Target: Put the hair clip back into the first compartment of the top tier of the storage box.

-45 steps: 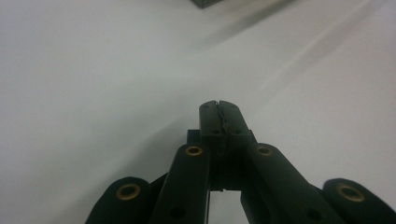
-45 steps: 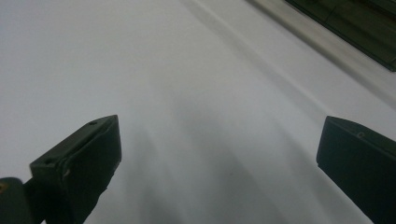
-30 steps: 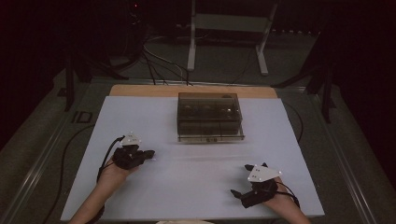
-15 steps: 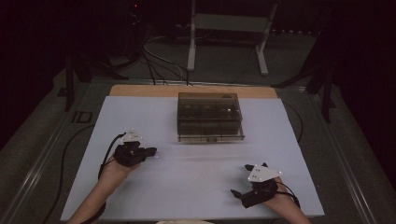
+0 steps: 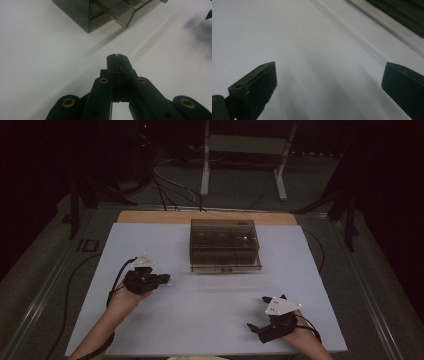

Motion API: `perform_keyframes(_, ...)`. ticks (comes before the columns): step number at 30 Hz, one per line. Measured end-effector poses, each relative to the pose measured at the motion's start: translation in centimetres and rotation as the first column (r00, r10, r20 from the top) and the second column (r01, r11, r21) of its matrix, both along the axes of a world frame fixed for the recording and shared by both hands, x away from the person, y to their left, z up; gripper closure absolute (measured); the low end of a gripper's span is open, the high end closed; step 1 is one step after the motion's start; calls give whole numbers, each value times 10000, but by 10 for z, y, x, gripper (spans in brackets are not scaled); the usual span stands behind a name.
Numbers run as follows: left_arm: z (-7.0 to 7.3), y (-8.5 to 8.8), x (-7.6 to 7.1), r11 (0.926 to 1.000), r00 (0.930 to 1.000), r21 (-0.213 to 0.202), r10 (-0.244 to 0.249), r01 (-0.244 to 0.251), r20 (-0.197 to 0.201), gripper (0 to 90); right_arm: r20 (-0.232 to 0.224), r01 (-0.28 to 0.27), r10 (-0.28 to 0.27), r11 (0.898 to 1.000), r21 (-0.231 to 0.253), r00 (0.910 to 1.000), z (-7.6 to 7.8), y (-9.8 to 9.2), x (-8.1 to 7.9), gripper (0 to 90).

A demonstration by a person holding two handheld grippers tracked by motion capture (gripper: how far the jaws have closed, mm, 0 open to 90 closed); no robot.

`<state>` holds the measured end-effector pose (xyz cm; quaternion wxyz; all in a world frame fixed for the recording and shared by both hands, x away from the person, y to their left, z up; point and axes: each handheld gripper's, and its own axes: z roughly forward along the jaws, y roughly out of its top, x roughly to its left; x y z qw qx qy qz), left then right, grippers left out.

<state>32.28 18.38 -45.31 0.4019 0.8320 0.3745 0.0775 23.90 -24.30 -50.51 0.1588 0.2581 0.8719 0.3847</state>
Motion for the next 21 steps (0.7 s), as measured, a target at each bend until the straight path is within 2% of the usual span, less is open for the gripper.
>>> perform_keyframes(21,22,-19,12,9988,9987,12,-498,498,114,900,14,6,-6,10000,0,10000,0,-1,0,7)
